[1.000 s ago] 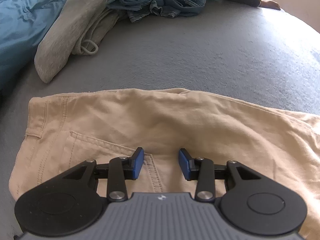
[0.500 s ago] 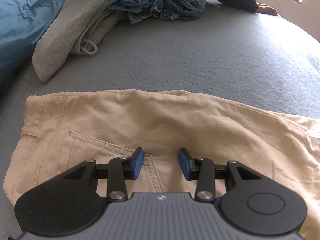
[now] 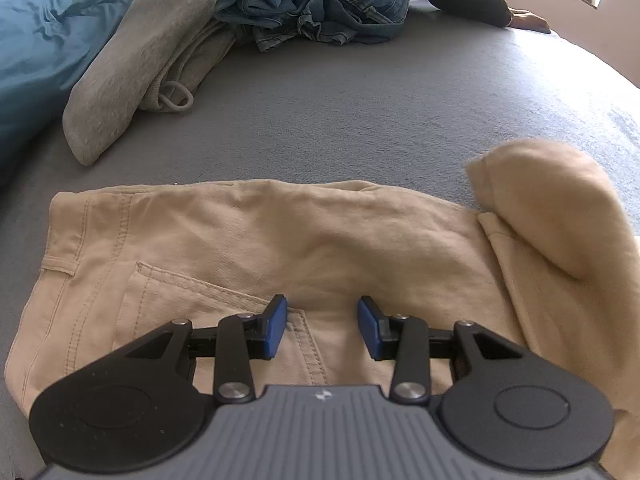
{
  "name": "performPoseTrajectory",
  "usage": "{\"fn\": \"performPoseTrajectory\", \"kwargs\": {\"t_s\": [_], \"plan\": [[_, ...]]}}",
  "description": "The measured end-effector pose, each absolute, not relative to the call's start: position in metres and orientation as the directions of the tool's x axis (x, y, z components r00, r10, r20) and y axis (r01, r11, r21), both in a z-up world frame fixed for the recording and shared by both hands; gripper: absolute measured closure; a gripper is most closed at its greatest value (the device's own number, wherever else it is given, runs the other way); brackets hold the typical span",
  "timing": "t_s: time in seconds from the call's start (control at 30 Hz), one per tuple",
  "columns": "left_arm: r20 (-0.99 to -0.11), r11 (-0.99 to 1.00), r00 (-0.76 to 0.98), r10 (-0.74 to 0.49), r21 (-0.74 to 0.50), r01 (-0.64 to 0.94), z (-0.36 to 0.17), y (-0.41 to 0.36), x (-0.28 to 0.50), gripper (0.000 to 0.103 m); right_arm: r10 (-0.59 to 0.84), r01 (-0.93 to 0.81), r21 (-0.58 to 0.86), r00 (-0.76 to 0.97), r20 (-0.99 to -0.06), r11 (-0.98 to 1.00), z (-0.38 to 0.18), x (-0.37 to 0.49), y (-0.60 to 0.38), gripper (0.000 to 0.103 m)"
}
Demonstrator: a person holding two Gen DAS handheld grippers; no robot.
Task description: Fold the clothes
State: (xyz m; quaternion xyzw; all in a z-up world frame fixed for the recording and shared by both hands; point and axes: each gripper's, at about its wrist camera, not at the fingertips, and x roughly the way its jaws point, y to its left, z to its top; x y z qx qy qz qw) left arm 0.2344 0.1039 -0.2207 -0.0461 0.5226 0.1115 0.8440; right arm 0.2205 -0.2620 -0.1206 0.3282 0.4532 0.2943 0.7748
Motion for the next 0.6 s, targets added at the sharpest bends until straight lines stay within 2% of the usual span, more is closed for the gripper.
{"fn": "performPoseTrajectory", "kwargs": {"t_s": [0.13,0.2,0.3,0.47,0.57,0.6], "plan": [[-0.894,0.971,0.424,0.147,0.049,-0.233,-0.222,0.102,0.236,0.063,0.526,0.249,0.669,0.455,-0.719,0.700,-0.194,0.200,-0.345,0.058],[-0.894,0.971,0.420,0.153,0.057,-0.232,-0.222,0.101,0.237,0.063,0.466,0.420,0.624,0.422,-0.777,0.659,-0.236,0.191,-0.376,0.063],[-0.897,0.971,0.412,0.159,0.065,-0.231,-0.221,0.102,0.239,0.063,0.469,0.576,0.639,0.437,-0.767,0.509,-0.281,0.180,-0.400,0.065],[-0.900,0.971,0.402,0.170,0.084,-0.224,-0.221,0.099,0.241,0.063,0.513,0.587,0.692,0.475,-0.715,0.420,-0.299,0.183,-0.393,0.067],[-0.900,0.970,0.397,0.178,0.094,-0.223,-0.221,0.097,0.242,0.063,0.544,0.587,0.717,0.486,-0.684,0.377,-0.302,0.183,-0.395,0.089],[-0.900,0.970,0.397,0.180,0.096,-0.222,-0.221,0.097,0.242,0.063,0.554,0.587,0.724,0.490,-0.674,0.362,-0.303,0.182,-0.395,0.090]]}}
